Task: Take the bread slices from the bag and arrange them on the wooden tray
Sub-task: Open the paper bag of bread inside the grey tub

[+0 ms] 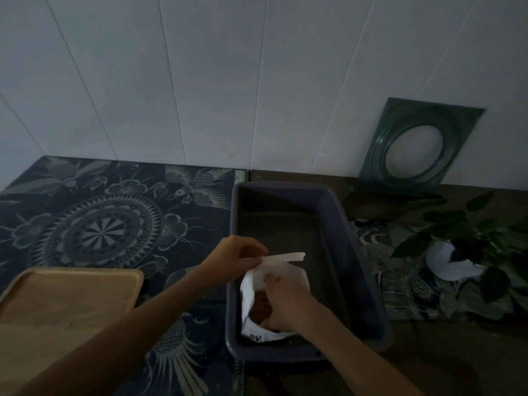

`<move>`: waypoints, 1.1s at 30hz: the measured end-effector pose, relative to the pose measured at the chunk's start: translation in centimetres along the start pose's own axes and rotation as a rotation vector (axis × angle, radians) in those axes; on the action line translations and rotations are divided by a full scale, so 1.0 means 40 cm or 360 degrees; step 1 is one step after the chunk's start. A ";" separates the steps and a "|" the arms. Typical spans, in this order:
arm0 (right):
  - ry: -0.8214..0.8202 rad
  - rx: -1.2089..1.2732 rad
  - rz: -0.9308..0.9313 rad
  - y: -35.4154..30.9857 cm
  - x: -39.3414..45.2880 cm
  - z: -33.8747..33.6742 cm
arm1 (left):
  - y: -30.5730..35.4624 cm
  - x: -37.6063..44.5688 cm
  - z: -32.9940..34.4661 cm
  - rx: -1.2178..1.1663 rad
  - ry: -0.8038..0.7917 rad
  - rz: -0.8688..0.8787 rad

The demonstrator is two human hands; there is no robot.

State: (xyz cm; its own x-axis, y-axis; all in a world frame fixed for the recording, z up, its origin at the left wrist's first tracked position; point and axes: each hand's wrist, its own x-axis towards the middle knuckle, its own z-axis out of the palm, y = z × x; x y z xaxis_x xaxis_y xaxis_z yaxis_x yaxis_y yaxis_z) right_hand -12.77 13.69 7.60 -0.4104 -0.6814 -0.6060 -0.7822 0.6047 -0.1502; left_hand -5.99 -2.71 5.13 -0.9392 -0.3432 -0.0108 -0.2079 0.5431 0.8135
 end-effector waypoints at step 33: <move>0.0181 -0.0318 -0.0052 0.012 0.152 0.195 | -0.039 -0.039 0.009 -0.0858 0.0034 -0.0179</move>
State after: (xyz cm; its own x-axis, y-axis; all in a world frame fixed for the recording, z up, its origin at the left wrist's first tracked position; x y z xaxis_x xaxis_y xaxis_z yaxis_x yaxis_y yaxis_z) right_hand -11.98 13.05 -2.27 -0.4244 -0.7483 -0.5098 -0.8688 0.4952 -0.0037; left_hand -4.29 -2.74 3.67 -0.9123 -0.3952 -0.1078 -0.1321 0.0347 0.9906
